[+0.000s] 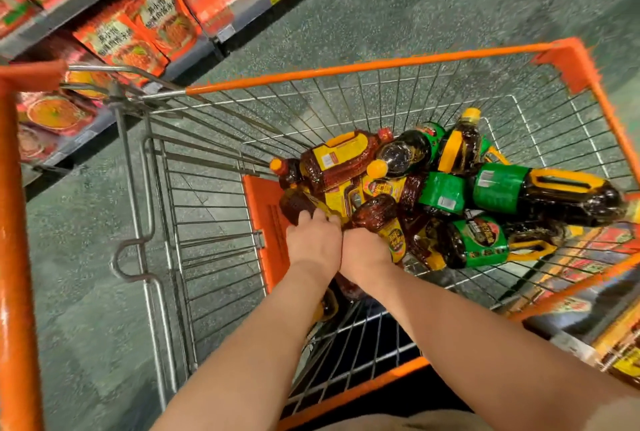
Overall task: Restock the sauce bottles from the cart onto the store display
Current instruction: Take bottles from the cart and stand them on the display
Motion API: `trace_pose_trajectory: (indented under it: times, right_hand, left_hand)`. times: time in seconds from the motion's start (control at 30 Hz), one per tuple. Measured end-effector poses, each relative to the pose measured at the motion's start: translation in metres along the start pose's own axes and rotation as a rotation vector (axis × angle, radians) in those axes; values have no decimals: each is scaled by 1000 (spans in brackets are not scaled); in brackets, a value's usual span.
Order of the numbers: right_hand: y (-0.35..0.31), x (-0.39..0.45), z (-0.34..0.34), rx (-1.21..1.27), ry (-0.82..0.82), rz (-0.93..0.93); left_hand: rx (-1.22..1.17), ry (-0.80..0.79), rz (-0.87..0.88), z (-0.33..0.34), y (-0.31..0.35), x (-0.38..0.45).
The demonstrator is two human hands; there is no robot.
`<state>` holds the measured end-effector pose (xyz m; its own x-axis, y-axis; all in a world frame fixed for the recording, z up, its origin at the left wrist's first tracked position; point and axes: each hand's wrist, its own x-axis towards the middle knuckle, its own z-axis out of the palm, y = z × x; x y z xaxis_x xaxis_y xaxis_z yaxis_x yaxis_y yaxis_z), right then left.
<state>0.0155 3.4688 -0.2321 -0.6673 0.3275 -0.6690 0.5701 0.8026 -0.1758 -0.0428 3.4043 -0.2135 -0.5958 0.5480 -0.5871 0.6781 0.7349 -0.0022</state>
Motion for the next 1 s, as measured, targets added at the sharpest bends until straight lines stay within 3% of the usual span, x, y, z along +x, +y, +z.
trace_pose_trajectory:
  times: [0.2, 0.3, 0.63, 0.83, 1.0]
  right_hand:
    - [-11, -23, -42, 60, 86, -9]
    - [-6, -43, -68, 163, 139, 8]
    - [57, -146, -130, 297, 383, 226]
    - [124, -224, -155, 490, 633, 490]
    - [187, -314, -169, 608, 857, 581]
  left_hand:
    - [-97, -39, -30, -42, -18, -9]
    - [-100, -25, 35, -68, -17, -21]
    - [58, 63, 527, -144, 68, -61]
    - [106, 146, 797, -193, 162, -94]
    - [164, 197, 1047, -230, 252, -143]
